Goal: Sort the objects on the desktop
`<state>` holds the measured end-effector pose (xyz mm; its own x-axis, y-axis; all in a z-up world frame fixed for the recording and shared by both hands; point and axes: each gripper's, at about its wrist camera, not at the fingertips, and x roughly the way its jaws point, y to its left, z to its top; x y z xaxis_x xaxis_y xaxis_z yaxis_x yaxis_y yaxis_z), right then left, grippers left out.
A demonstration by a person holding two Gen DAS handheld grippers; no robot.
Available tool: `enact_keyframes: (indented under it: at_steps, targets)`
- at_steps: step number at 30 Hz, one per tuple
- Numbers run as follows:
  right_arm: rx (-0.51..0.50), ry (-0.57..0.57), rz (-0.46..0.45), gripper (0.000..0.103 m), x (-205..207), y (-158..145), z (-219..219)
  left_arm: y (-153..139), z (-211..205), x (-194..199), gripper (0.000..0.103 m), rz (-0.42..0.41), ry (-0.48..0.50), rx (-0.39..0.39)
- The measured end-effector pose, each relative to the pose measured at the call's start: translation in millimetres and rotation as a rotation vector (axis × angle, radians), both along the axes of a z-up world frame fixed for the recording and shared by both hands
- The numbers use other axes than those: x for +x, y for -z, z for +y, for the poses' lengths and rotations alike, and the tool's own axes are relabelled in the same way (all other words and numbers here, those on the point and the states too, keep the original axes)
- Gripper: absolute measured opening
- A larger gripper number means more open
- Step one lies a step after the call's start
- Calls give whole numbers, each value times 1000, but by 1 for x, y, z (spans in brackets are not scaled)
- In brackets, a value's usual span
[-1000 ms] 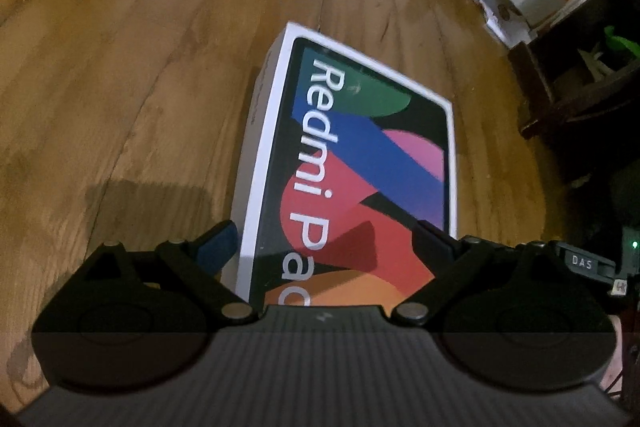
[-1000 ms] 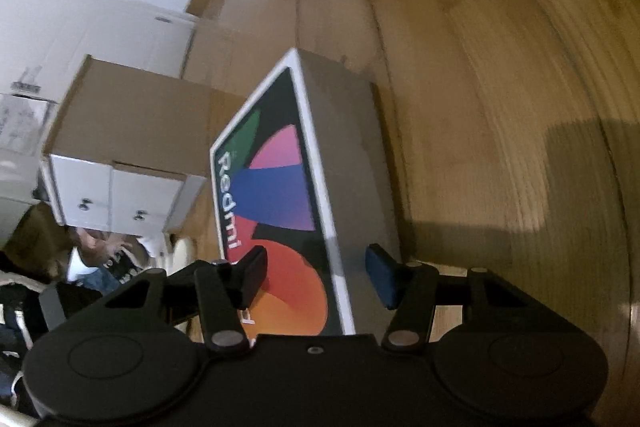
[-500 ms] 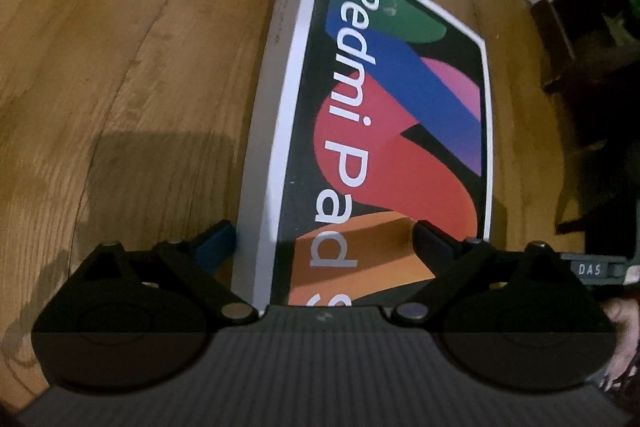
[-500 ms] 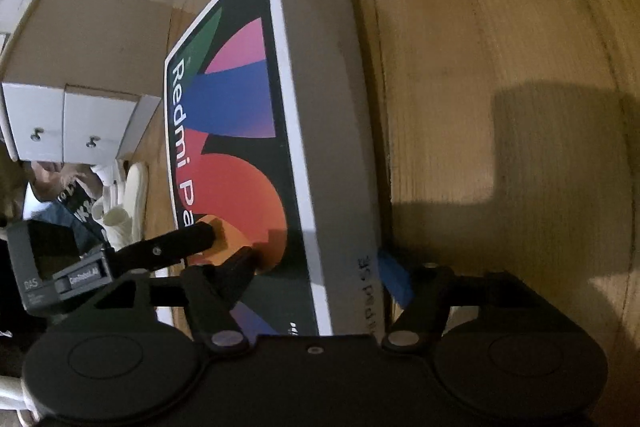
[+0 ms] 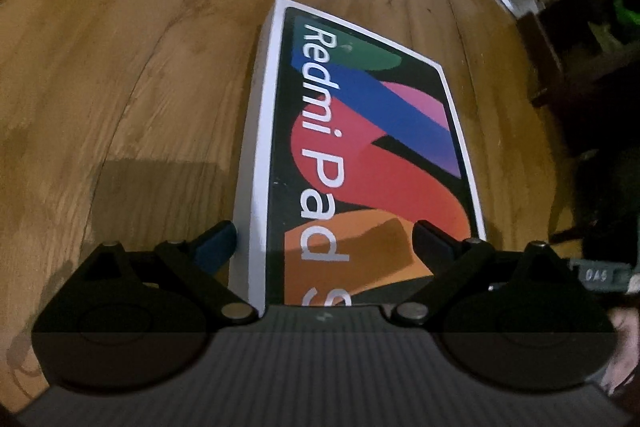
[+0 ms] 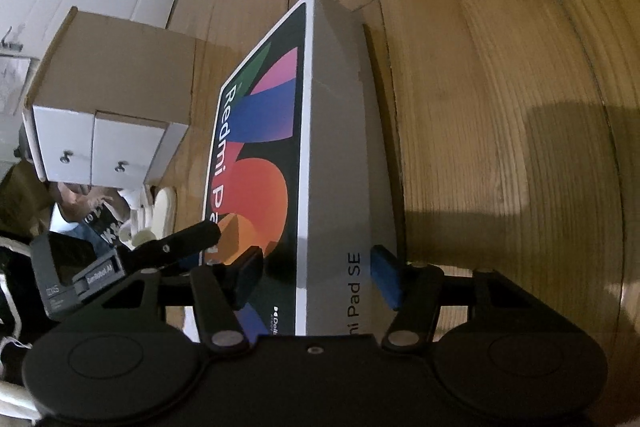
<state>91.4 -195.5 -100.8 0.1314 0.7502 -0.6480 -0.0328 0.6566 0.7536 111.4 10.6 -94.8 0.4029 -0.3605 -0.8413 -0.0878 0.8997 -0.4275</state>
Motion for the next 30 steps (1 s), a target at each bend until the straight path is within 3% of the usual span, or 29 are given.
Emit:
enact_keyframes:
  at_steps: [6, 15, 30]
  targets:
    - [-17, -13, -12, 65, 1, -2, 0, 3, -12, 5, 96, 10, 26, 42]
    - [-119, -47, 13, 65, 4, 7, 9, 16, -20, 10, 95, 64, 44, 78]
    - [-170, 77, -11, 69, 10, 6, -2, 14, -35, 15, 99, 50, 48, 176]
